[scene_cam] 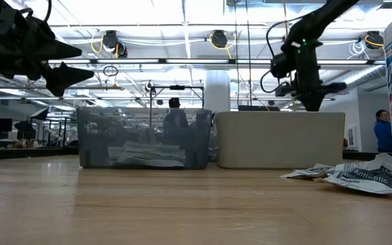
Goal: Pick & Place First Aid Supplies
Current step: Put the white ointment pack into the white bin
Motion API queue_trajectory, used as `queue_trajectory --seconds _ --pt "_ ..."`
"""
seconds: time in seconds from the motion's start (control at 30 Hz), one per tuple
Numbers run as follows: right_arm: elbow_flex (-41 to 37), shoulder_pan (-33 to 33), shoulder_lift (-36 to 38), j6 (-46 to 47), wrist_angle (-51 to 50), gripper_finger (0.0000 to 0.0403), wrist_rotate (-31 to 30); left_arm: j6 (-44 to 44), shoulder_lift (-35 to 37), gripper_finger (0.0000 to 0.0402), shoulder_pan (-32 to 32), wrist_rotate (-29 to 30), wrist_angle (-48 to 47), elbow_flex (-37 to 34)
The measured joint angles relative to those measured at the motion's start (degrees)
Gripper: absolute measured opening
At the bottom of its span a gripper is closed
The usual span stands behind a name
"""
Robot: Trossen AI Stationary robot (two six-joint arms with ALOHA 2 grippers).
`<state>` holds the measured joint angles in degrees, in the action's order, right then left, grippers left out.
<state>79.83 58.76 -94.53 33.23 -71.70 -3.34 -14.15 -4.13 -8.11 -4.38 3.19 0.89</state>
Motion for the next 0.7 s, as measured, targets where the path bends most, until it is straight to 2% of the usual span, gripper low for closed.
queue_trajectory --seconds 0.13,0.3,0.53,0.7 --pt "2.8 0.0 0.0 -1.5 -3.8 0.0000 -1.1 0.0 0.0 0.0310 0.0 0.0 0.0 0.0" --pt "6.4 -2.0 -1.8 -3.2 -3.7 0.0000 0.1 0.0 0.0 0.0310 0.0 0.0 0.0 0.0" --pt "16.4 -7.2 -9.7 -4.3 -4.3 0.0000 0.6 0.0 0.0 0.0310 0.0 0.0 0.0 0.0" --pt "26.5 -11.0 -17.8 -5.8 -6.5 0.0000 2.1 0.0 0.0 0.0310 0.0 0.0 0.0 0.0"
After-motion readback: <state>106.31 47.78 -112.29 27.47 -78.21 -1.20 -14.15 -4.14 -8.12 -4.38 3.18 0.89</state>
